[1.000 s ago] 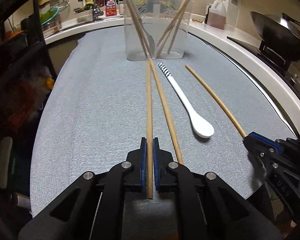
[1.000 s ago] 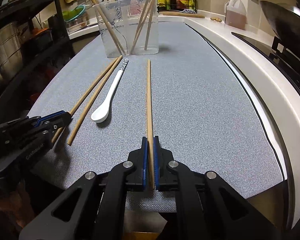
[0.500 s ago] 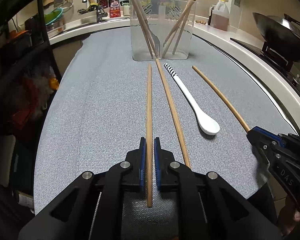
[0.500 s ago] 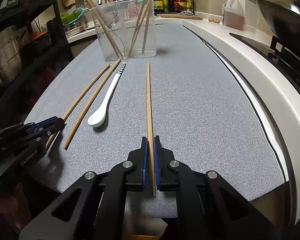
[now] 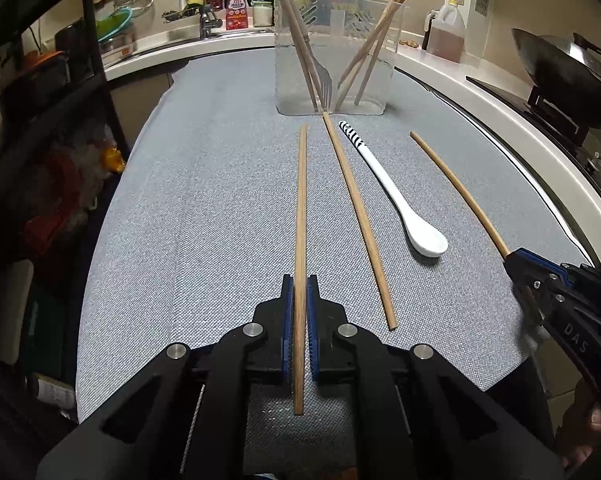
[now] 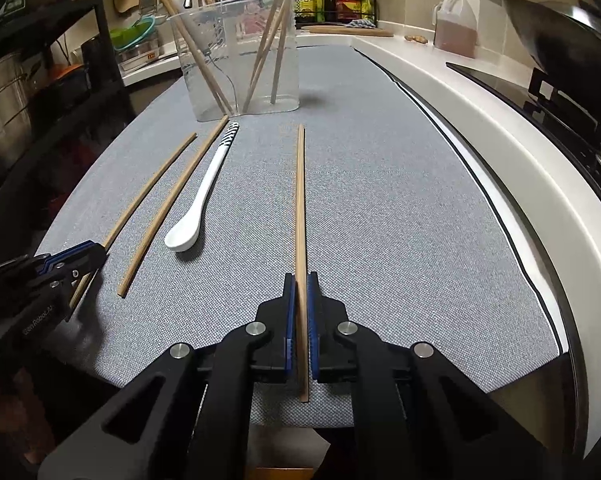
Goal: Organize utensils
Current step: 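Lift the chopsticks off the mat with both tools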
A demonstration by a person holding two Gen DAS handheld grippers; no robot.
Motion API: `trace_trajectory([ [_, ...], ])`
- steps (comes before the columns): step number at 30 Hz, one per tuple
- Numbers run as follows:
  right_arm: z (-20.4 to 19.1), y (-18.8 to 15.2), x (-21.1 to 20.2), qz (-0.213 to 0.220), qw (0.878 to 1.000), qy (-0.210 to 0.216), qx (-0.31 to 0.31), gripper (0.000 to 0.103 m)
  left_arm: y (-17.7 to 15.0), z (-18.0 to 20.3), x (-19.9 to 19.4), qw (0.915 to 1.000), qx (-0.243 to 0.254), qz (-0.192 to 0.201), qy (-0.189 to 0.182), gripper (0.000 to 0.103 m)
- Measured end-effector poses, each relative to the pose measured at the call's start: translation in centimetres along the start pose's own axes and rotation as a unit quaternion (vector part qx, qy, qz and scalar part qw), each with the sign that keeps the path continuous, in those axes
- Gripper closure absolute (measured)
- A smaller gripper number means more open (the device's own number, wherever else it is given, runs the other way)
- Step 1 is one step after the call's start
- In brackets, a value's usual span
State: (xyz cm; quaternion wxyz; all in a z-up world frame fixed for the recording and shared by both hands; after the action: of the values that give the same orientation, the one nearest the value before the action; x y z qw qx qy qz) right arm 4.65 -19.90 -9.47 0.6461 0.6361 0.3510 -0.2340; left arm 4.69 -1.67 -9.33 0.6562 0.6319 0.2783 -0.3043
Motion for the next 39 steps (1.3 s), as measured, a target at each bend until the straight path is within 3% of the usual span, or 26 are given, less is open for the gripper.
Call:
trace_trajectory([
  [28, 0.0, 0.6, -0.4, 0.004, 1.000, -0.005, -0.011, 0.097, 0.2, 0.4, -0.2, 0.9997, 0.019, 0.009, 0.009, 0.096],
  [39, -0.3, 1.4, -5.4, 0.042, 0.999, -0.017, -0.023, 0.097, 1.1, 0.3, -4.6, 0.9966, 0.031, 0.076, 0.002, 0.096],
])
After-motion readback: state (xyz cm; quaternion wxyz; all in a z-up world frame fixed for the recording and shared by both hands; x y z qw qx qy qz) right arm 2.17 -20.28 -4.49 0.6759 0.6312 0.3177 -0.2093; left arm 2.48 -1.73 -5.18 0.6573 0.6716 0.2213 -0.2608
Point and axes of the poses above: each gripper's, at about its wrist camera, not at the fingertips, and x roughly the way its jaws point, z to its right, y to its top, the point moved 5 cm from there along x, roughly the way its jaws point, and after that the axes turned 1 degree about -x, right-handed, at the moved point
